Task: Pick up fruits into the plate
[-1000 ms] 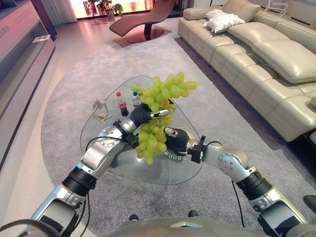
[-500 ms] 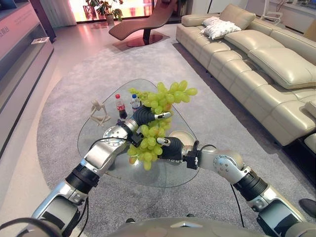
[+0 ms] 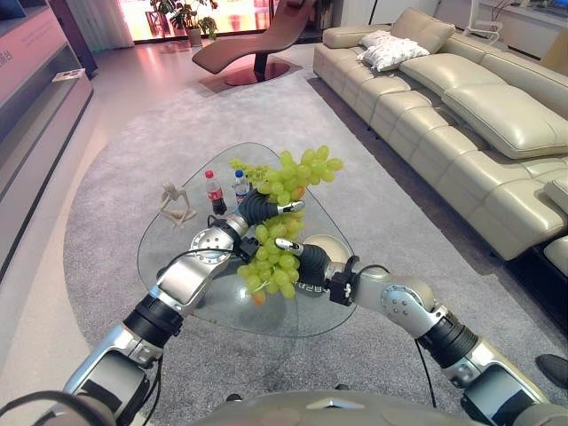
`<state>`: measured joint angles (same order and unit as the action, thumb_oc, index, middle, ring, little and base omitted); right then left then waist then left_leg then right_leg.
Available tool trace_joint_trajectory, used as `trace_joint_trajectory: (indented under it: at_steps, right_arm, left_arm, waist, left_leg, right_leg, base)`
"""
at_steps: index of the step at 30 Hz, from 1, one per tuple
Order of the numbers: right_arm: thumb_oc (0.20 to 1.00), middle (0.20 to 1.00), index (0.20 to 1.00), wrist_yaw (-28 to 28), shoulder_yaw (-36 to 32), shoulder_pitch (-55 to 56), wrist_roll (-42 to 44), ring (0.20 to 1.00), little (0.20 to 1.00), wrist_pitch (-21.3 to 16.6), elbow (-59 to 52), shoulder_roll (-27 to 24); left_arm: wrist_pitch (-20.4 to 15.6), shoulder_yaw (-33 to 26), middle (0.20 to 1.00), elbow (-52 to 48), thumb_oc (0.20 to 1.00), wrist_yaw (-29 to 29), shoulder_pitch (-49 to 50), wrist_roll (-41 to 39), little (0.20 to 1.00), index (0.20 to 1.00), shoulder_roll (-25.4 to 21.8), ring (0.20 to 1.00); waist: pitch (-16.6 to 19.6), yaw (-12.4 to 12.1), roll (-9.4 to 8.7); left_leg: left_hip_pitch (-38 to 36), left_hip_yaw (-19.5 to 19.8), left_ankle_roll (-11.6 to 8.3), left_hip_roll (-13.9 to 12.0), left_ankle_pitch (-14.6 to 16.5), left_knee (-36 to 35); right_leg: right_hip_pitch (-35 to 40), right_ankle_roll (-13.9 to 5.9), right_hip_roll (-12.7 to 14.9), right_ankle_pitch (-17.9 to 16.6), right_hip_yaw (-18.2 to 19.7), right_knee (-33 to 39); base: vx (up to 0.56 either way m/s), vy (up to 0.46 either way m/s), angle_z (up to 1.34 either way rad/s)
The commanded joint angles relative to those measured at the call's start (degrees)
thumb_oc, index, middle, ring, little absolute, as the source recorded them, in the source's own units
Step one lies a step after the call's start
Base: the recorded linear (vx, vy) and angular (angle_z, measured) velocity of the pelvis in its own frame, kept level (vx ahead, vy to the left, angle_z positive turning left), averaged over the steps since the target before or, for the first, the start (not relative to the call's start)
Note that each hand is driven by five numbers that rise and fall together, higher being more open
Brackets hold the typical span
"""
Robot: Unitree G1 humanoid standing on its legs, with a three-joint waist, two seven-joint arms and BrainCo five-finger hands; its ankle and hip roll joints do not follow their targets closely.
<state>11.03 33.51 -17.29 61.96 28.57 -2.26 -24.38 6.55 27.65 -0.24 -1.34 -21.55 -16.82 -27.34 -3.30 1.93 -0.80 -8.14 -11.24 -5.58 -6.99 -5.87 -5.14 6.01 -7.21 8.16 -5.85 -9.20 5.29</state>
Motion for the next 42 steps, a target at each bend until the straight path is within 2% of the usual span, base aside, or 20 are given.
trace_joint_trajectory:
  at_steps: [1, 7, 23, 24, 25, 34, 42]
  right_arm:
    - [0.200, 0.200, 0.200, 0.58, -1.60, -4.89, 6.02, 0.200, 0.200, -6.75, -6.40, 9.25]
    - [0.200, 0.200, 0.200, -0.57, -2.64, -3.74, 6.08, 0.200, 0.200, -9.15, -6.56, 9.92]
    - [0.200, 0.200, 0.200, -0.49, -4.94, -2.27, 6.52, 0.200, 0.200, -10.67, -7.22, 9.38]
    - [0.200, 0.200, 0.200, -0.37, -5.01, -2.25, 6.43, 0.200, 0.200, -10.68, -7.12, 9.39]
    - [0.200, 0.200, 0.200, -0.18, -5.09, -2.28, 6.29, 0.200, 0.200, -10.81, -6.98, 9.41]
    - [0.200, 0.200, 0.200, -0.31, -6.80, -2.06, 7.19, 0.200, 0.200, -11.80, -6.85, 8.40]
    - [0.200, 0.200, 0.200, -0.19, -9.57, -0.53, 7.70, 0.200, 0.200, -12.77, -6.95, 7.59]
  left_arm:
    - [-1.40, 1.29, 0.200, 2.15, 0.200, 1.51, -6.54, 1.30, 0.200, 0.200, 3.26, 0.200]
    - [-1.56, 0.88, 0.200, 2.37, 0.200, 1.80, -5.18, 1.25, 0.200, 0.200, 3.63, 0.200]
    - [-0.11, -0.97, 0.200, 0.95, 0.200, 1.89, -3.08, -2.16, 0.200, 0.200, 2.41, 0.200]
    - [-0.20, -1.19, 0.576, 1.03, 0.576, 2.12, -3.01, -2.44, 0.576, 0.576, 2.48, 0.576]
    - [-0.13, -1.42, 1.000, 1.10, 1.000, 1.94, -2.90, -2.76, 1.000, 1.000, 2.63, 1.000]
    - [0.58, -2.47, 1.000, 1.43, 1.000, 0.94, -2.48, -4.78, 1.000, 1.000, 2.16, 1.000]
    - [1.31, -4.00, 1.000, 2.40, 1.000, -4.07, -0.88, -8.97, 1.000, 1.000, 1.10, 1.000]
  waist:
    - [-1.73, 0.04, -0.52]
    - [-1.84, -0.11, -0.43]
    - [-2.21, -0.71, -0.23]
    - [-2.20, -0.72, -0.21]
    - [-2.22, -0.73, -0.19]
    - [-2.01, -0.76, -0.09]
    - [-1.87, -0.65, 0.12]
  left_leg:
    - [-0.38, 2.18, 0.97, 0.29, 8.14, 2.03]
    - [-0.45, 2.13, 1.09, 0.31, 8.24, 1.95]
    - [-0.50, 2.01, 0.98, 0.25, 8.06, 1.77]
    - [-0.55, 1.97, 0.98, 0.24, 8.05, 1.71]
    - [-0.58, 1.91, 0.98, 0.19, 8.04, 1.68]
    - [-0.46, 1.90, 0.94, 0.10, 7.79, 1.47]
    - [-0.22, 1.61, 0.75, -0.19, 7.47, 1.35]
  right_leg:
    - [2.31, -0.87, 0.81, 6.59, -1.73, -2.64]
    - [2.31, -0.84, 0.82, 6.60, -1.94, -2.61]
    - [2.58, -0.90, 1.17, 6.56, -3.33, -2.69]
    - [2.60, -0.90, 1.16, 6.57, -3.37, -2.68]
    - [2.62, -0.88, 1.15, 6.59, -3.43, -2.68]
    - [2.71, -0.76, 1.07, 6.68, -3.75, -2.70]
    - [2.54, -0.73, 1.12, 6.66, -4.11, -2.85]
  base:
    - [0.00, 0.000, 0.00]
    - [0.00, 0.000, 0.00]
    - [0.00, 0.000, 0.00]
    - [0.00, 0.000, 0.00]
    - [0.00, 0.000, 0.00]
    - [0.00, 0.000, 0.00]
    - [0.00, 0.000, 0.00]
